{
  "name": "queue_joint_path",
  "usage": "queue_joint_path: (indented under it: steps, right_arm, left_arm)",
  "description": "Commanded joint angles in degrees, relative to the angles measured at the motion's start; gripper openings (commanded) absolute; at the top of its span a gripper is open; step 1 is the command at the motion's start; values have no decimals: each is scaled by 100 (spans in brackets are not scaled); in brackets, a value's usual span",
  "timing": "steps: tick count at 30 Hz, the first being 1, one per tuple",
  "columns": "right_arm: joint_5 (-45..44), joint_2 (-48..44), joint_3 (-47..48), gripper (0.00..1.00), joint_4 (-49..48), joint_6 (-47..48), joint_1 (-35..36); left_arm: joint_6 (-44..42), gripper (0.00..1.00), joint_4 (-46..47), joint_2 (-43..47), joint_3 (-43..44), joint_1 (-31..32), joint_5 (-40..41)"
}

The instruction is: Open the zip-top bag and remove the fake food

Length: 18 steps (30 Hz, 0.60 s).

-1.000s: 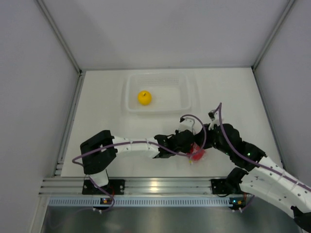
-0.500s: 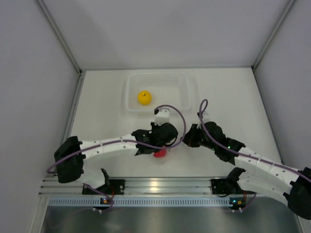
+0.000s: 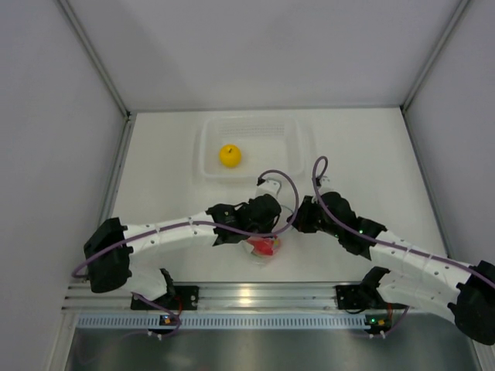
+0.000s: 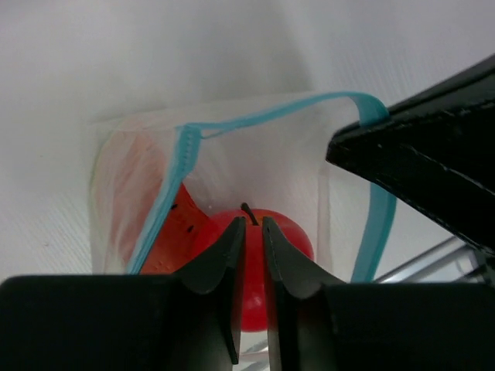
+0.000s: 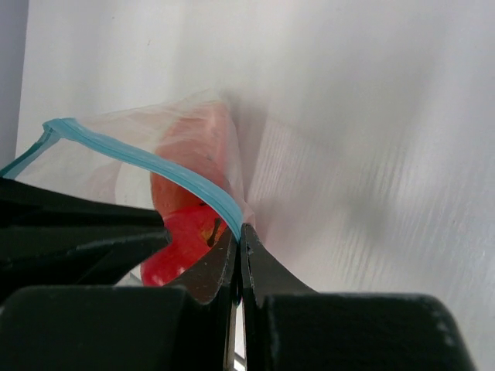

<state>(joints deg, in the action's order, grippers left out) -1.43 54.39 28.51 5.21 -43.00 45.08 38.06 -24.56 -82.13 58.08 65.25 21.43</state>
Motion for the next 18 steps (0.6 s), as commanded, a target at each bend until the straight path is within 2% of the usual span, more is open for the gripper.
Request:
queue_joint_path:
  steps: [1, 6, 9, 15, 18]
  right_arm:
    - [-445, -95, 427, 0, 392, 213, -25]
    - [-753, -95, 620, 0, 735, 371, -25]
    - [-885, -51, 743, 0, 867, 485, -17]
    - [-1008, -69, 761, 0, 885, 512, -17]
    - [-947, -95, 752, 0, 859, 512, -17]
  left_arm:
    - [-290, 21, 74, -5, 308, -4, -894]
    - [-642, 44, 65, -128, 353, -4, -1465]
    - [-792, 53, 65, -260, 370, 5, -1730]
    - [-757, 57, 39, -374, 291, 40, -1607]
    - [-695, 62, 12, -506, 309, 58, -1537]
